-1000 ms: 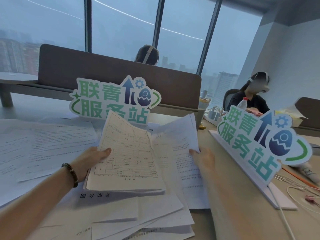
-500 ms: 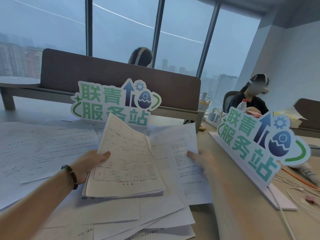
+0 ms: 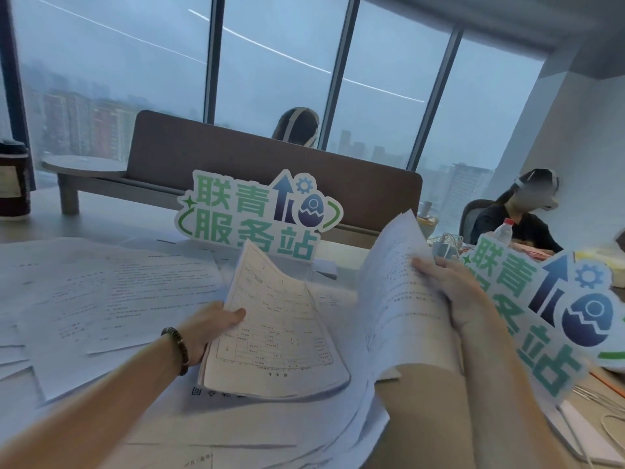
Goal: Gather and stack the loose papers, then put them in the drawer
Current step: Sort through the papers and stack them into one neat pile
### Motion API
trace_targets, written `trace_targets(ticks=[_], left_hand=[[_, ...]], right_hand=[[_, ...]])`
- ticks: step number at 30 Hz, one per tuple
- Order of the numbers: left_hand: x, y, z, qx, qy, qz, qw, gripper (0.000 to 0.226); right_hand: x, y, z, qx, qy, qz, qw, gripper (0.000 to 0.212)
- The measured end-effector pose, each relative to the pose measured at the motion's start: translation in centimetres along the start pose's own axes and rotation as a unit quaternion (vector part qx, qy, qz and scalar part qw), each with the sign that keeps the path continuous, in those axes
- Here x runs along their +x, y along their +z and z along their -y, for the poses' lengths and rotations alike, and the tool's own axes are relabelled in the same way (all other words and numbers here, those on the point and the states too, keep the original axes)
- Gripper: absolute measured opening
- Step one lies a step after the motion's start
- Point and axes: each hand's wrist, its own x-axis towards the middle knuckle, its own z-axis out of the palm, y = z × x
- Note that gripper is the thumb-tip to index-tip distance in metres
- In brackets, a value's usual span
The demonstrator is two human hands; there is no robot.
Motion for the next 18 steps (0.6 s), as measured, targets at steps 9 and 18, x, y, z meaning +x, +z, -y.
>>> trace_targets(ticks=[9, 18], left_hand=[[-0.3, -0.1, -0.2, -0.053, -0.012, 0.013, 0.998, 0.026], [-0.8, 0.4, -1.0, -0.182, 0.018, 0.031, 0.983, 0.031]], right_hand=[[-1.7, 2.8, 4.2, 0.099, -0.027, 0.112, 0.988, 0.017], [-0.9, 5.7, -2.9, 0.013, 0.019, 0.039, 0.999, 0.026]])
